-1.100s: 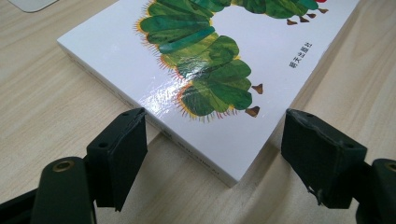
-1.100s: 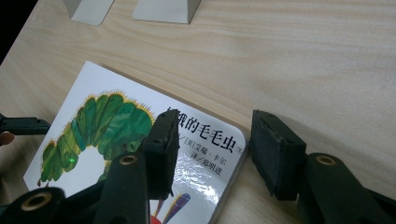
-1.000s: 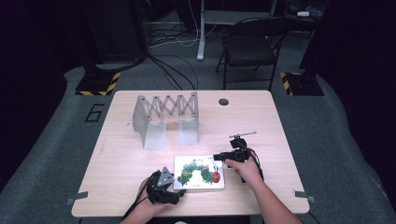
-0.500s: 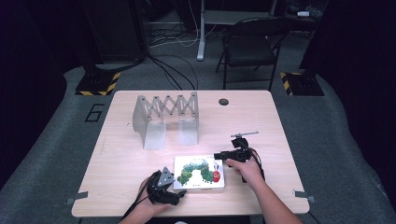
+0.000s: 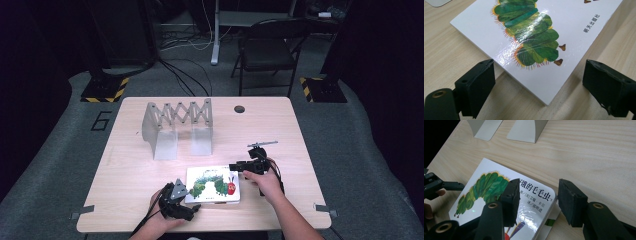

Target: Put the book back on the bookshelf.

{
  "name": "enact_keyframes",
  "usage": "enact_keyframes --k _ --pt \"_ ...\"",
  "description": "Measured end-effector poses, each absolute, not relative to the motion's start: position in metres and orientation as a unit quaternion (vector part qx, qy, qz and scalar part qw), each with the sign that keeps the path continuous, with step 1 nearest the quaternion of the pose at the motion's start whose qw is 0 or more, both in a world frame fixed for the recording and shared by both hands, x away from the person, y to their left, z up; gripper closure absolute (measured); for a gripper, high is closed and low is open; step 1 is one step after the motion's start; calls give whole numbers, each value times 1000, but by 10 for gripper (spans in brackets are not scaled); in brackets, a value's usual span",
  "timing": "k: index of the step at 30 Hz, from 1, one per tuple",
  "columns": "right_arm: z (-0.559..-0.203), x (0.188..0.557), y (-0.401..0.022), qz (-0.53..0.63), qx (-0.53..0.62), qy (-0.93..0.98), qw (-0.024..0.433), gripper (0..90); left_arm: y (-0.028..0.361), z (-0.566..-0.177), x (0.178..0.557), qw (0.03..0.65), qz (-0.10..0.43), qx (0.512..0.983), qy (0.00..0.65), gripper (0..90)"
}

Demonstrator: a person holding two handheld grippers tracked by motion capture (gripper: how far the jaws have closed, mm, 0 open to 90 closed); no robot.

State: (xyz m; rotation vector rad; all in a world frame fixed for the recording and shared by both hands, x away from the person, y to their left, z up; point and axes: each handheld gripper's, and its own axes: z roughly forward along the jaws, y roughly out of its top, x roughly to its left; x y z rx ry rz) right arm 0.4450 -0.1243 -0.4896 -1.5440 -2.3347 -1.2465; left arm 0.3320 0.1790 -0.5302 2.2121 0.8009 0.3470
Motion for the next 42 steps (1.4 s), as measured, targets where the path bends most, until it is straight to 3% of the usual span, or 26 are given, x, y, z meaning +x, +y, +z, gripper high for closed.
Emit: enact_keyframes --k 24,36,42 --pt "-464 431 -122 -457 -479 -749 22 523 169 -531 334 356 153 854 348 2" --pt "-461 427 -119 -459 -467 -756 16 525 168 -531 336 353 165 848 359 2" --pt "-462 428 -118 -456 -469 -756 19 526 165 -527 330 344 195 860 323 31"
